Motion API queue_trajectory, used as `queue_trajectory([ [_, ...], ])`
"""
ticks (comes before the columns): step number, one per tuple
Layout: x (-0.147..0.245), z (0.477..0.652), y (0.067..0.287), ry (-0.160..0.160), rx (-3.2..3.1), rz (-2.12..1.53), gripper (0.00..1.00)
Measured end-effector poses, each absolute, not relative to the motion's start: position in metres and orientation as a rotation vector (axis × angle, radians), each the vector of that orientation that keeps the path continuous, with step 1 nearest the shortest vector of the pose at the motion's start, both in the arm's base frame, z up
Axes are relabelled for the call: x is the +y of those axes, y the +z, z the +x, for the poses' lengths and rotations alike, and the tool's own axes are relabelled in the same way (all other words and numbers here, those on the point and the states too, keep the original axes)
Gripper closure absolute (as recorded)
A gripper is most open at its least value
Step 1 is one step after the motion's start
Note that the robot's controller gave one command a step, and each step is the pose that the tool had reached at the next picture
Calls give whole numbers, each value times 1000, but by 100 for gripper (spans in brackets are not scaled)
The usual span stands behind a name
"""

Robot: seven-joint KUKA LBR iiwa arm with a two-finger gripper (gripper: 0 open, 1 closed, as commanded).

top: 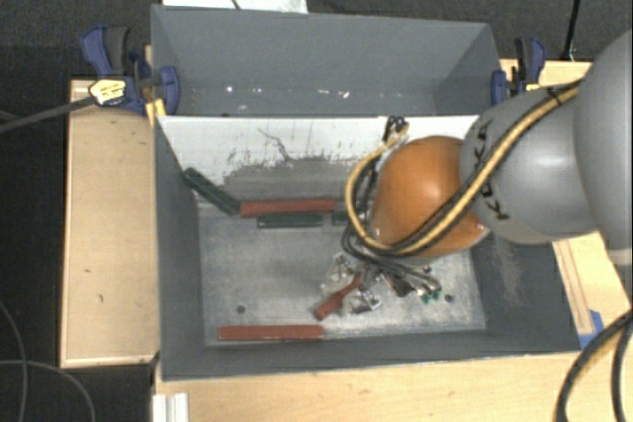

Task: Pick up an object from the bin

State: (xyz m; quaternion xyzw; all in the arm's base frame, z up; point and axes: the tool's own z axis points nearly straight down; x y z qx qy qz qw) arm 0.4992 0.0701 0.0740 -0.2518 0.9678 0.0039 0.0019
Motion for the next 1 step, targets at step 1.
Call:
queue_trajectory([
  [1,83,496,251,0,3053,-696,100],
])
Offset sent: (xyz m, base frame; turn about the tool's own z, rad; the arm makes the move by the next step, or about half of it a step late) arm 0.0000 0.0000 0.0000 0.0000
